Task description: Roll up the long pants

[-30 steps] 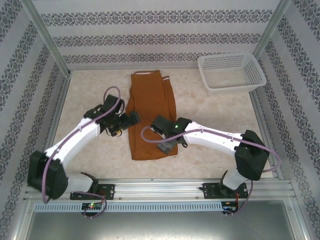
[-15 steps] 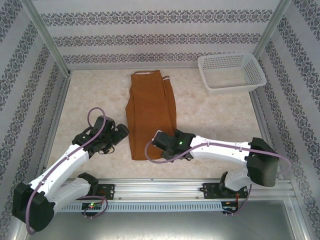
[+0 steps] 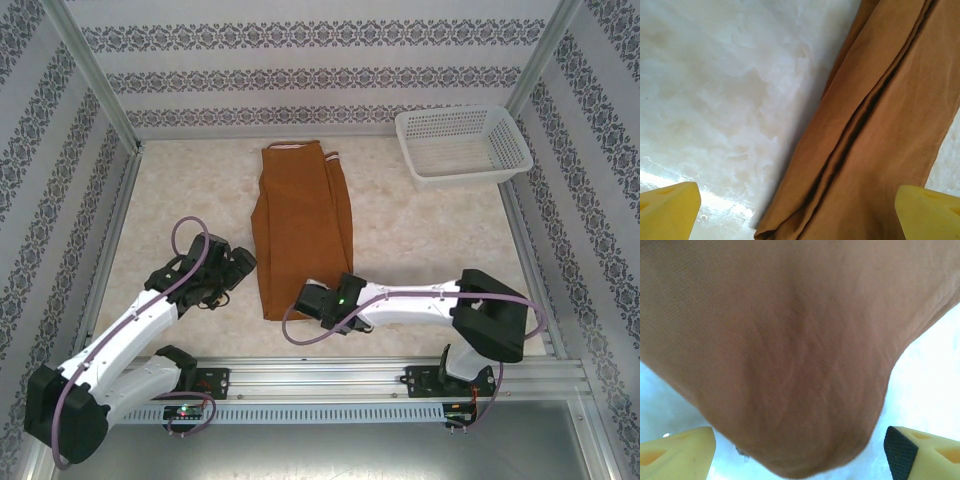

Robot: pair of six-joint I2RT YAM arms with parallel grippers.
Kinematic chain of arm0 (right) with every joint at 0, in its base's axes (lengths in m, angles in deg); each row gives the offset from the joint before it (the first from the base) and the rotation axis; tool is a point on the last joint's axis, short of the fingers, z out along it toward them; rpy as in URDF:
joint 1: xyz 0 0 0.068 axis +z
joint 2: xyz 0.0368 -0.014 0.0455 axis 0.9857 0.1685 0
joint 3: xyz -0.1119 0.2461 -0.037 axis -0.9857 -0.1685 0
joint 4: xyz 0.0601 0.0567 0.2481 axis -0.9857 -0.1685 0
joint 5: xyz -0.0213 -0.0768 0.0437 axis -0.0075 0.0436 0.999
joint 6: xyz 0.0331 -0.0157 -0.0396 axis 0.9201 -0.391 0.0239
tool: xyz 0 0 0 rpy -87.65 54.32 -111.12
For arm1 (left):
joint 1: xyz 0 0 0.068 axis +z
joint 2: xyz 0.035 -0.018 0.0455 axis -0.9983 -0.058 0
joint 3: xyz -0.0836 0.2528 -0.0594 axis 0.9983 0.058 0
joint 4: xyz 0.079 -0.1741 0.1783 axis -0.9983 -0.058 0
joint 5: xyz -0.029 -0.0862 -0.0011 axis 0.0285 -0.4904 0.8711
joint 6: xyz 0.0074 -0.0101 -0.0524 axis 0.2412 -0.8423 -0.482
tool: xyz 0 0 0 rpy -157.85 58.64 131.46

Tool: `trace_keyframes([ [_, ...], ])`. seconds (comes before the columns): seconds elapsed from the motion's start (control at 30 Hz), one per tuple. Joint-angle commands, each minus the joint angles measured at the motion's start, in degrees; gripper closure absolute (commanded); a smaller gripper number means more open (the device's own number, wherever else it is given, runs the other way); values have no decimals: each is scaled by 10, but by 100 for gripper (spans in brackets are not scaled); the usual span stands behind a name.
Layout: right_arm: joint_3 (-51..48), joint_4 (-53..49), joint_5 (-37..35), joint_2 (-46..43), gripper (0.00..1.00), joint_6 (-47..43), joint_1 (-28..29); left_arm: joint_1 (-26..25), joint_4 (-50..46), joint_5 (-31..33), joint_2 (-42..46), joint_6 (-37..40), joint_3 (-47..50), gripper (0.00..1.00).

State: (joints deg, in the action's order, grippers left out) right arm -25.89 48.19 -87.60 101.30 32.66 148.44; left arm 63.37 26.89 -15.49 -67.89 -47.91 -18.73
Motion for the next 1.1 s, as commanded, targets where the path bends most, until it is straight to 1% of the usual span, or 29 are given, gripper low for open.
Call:
trace_keyframes([
  [0.0,15,19,-15,37,15,-28,0,-6,14,5,-9,-7,-18,0],
  [0.1,22,23,-18,61,18,-45,-6,-6,7,12,-8,-7,-25,0],
  [0.13,26,22,-17,68,22,-47,-12,-7,6,14,-8,-7,-27,0],
  [0.17,30,18,-15,77,30,-46,-18,-6,5,15,-8,-9,-29,0],
  [0.3,47,0,20,77,72,-44,-35,-6,4,14,-11,-9,-34,0],
  [0.33,52,-4,32,72,100,-45,-37,-7,3,14,-12,-9,-36,0],
  [0.4,61,-13,49,61,100,-46,-37,-7,0,15,-12,-10,-39,0],
  [0.57,121,-77,133,37,100,-42,-50,-7,-1,18,-12,-14,-50,0],
  [0.7,173,-119,213,33,100,-38,-75,-7,-13,22,-11,-29,-59,0],
  [0.83,218,-137,256,44,100,-40,-103,-9,-38,25,2,-86,-53,0],
  [0.97,255,-150,299,78,100,-42,-132,-15,1,13,30,-139,-26,0],
  [1.07,272,-150,332,104,100,-44,-151,-21,-12,14,36,-156,-37,0],
])
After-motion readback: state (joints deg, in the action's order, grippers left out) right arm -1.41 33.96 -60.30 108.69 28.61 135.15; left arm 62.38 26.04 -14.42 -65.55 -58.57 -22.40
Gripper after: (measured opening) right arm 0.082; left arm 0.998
